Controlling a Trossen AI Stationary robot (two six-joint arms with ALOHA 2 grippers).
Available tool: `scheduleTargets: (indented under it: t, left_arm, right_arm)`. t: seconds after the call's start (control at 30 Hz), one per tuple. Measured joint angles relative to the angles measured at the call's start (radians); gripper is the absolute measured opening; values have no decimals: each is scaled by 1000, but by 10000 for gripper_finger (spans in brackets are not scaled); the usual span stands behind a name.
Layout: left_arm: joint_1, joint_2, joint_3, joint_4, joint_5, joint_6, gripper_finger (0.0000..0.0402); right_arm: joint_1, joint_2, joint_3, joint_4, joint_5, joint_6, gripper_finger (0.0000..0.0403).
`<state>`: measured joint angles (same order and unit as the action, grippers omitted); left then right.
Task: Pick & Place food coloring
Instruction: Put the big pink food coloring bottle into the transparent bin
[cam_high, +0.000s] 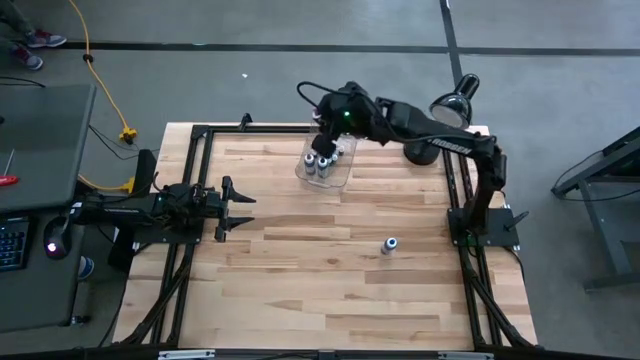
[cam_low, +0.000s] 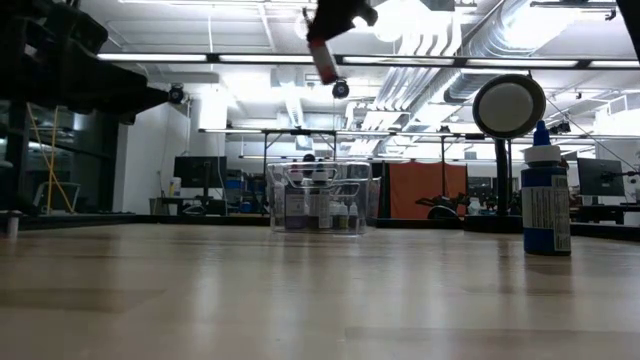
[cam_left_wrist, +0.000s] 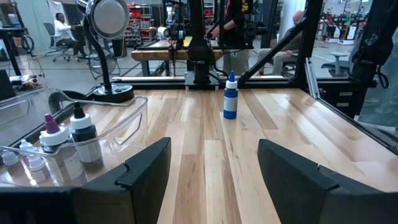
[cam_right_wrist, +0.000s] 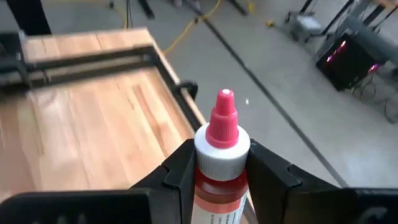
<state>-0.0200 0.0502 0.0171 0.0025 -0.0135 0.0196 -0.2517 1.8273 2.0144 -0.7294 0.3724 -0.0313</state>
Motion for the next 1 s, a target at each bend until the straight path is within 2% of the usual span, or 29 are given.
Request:
scheduleTargets:
  t: [0.23,0.3,0.37,0.53,0.67,0.83,1.0]
  left_arm:
    - [0,0,0,0,1,0,239]
    - [0,0,0,0,1,0,239]
    - [0,0,0,0,1,0,239]
    - [0,0,0,0,1,0,239]
    - [0,0,0,0,1,0,239]
    - [0,0,0,0,2,0,239]
    - [0,0,0,0,2,0,239]
  right_arm:
    - [-39,-57,0,-180,-52,-12,107]
    - [-46,-76,-6,-197,-54,-14,107]
    - [-52,-115,-70,-160,-61,-20,107]
    - [-70,-274,-421,125,-131,5,107]
    - [-84,-384,-685,362,-133,8,107]
    - [-118,-428,-910,571,-132,31,107]
    - [-142,-413,-1061,803,-148,12,107]
